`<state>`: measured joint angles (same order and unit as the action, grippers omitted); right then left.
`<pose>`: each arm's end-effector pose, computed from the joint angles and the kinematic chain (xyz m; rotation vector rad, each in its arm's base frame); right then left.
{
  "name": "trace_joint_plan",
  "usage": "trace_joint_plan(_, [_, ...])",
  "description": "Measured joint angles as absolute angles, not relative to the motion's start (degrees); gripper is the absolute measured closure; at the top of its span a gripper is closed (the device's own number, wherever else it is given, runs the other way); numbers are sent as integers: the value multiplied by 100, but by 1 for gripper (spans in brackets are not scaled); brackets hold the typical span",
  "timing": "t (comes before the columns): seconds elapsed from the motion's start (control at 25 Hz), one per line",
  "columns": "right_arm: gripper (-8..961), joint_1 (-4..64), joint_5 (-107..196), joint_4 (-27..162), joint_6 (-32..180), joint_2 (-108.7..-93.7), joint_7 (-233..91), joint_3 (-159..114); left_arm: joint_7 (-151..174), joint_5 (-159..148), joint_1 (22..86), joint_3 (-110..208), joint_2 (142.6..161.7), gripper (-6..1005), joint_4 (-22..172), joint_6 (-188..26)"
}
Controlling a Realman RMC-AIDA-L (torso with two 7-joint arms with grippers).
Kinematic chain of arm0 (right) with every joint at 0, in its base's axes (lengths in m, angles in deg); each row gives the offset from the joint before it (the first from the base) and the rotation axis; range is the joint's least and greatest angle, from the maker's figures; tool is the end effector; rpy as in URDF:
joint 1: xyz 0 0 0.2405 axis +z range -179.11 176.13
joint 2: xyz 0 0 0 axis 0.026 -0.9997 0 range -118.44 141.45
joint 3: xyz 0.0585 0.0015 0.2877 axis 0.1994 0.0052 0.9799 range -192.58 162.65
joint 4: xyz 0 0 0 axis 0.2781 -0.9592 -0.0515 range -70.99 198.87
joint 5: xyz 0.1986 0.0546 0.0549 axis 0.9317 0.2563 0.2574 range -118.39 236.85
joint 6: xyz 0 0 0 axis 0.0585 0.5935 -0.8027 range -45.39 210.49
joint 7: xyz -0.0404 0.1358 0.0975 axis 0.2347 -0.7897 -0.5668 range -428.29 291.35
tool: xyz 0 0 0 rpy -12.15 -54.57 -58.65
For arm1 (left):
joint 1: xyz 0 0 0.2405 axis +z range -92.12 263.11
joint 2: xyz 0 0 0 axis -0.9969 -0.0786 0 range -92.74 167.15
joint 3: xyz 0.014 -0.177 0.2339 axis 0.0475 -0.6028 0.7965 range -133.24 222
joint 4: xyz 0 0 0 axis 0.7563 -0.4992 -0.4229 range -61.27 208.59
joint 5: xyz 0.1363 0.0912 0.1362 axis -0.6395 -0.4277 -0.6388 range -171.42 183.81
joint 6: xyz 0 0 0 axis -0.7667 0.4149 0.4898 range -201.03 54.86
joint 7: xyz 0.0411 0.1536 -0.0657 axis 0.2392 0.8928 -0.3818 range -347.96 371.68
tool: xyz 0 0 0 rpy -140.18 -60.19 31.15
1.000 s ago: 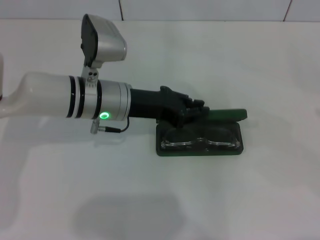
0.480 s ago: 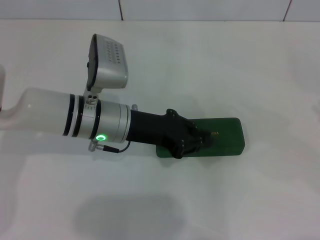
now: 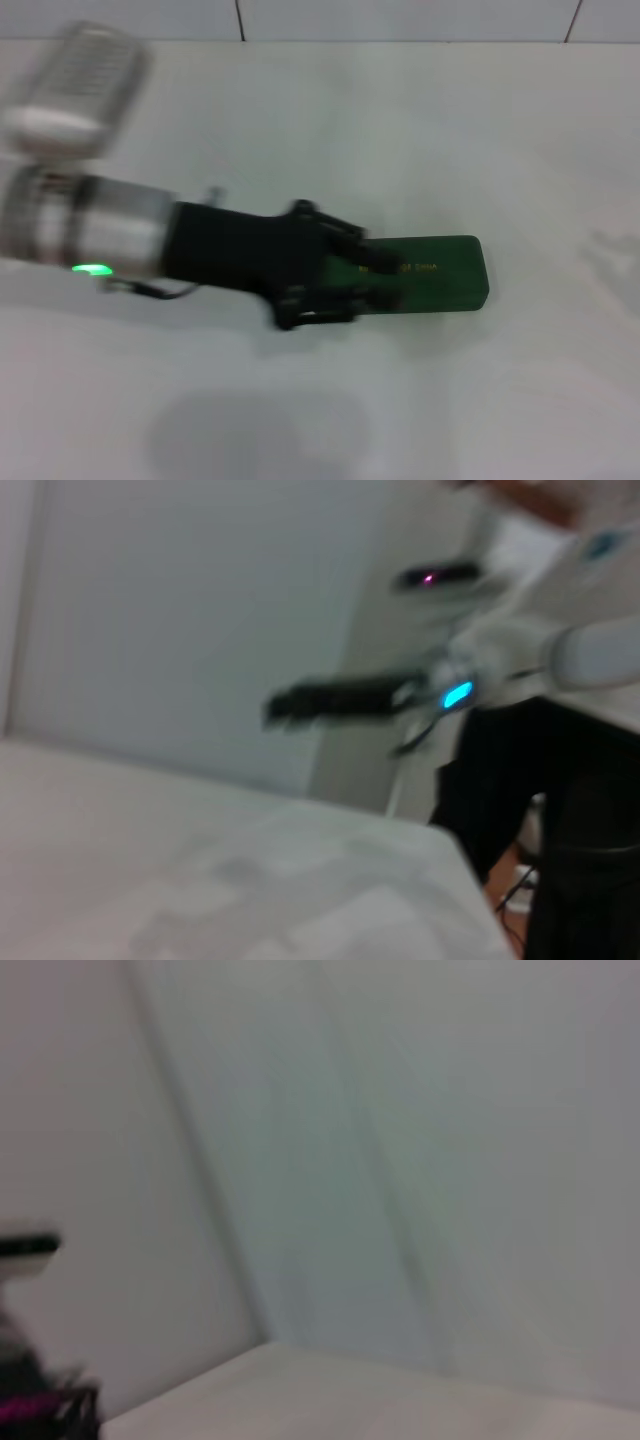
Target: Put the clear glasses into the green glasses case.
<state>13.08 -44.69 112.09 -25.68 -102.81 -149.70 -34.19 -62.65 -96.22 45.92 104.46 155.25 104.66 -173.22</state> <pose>0.3472 0.2764 0.0959 -2.3142 0.6276 0.9610 -0.1913 0.3360 -0.0789 2.8502 0.1987 0.8168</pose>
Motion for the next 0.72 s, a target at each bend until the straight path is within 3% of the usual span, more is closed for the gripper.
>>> trace_joint_plan(0.2, [772, 1575, -4172, 10662, -2714, -10441, -14578, -4995, -6607, -9363, 5359, 9705, 15168, 647, 11191, -18398])
trace_joint_plan(0.4, [545, 1849, -3577, 10250, -2739, -10449, -14458, -6020, -6795, -9127, 5817, 9436, 14831, 459, 11264, -18521])
trace_joint_plan(0.72, [240, 2077, -2869, 10154, -2557, -10462, -14320, -7007, -6846, -9265, 6012, 9465, 14735, 379, 11264, -18537])
